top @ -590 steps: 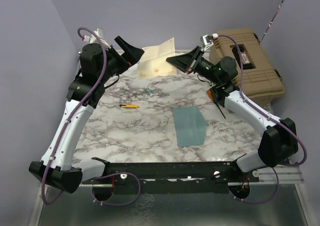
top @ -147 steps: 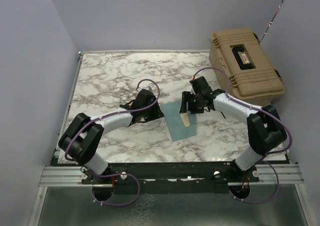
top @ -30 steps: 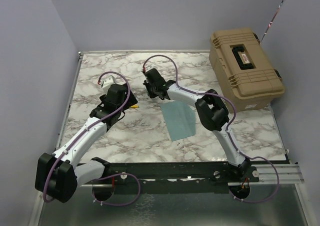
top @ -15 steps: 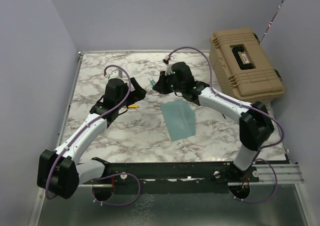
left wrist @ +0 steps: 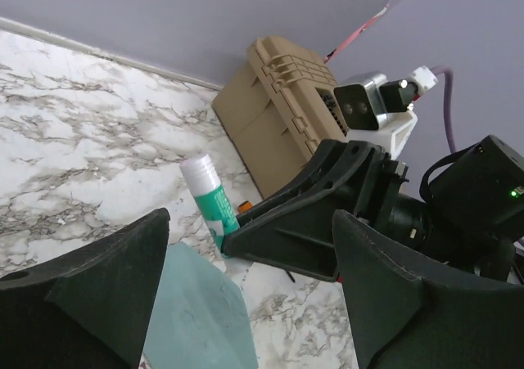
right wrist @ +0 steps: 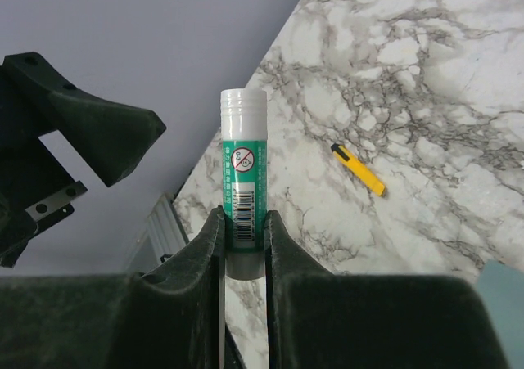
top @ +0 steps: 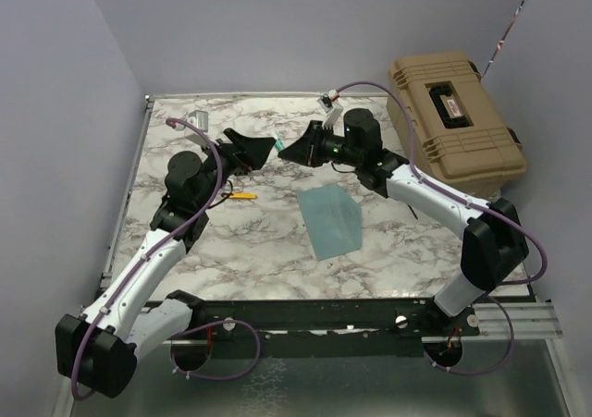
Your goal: Place the letter into the envelope and seal it
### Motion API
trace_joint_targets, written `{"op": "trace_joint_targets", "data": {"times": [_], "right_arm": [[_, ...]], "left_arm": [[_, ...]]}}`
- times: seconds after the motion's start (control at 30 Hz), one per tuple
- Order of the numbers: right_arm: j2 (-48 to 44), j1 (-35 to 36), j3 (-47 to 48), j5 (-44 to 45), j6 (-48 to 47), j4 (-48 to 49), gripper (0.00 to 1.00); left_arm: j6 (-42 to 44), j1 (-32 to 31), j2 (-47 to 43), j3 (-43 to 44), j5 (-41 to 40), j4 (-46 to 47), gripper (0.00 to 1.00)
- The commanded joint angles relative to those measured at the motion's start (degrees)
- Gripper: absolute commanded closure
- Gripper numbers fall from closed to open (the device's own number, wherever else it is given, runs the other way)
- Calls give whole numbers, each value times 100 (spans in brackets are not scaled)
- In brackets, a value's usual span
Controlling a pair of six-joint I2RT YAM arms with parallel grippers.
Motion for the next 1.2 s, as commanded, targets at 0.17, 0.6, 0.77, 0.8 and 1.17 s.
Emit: {"op": "trace_joint_targets", "data": {"times": [0.17,0.6,0.77,0.8,1.17], "right_arm": [[-189,5,-280,-1099,300,984,91],[-22,5,-230,-1192,104,953,81],[-76,6,-251,-1218,-56,739,60],[-80,5,-255,-1246,-87,688,58],[236,5,-34,-1886,-130,610,81]], "left_arm": [[-574,28,409,-45,140,232,30],[-937,29,653,104,723,431,100],[-830,22,631,155,621,296,100],[-798,28,626,169,603,254,100],[-606,29,544,278,453,44,100]]}}
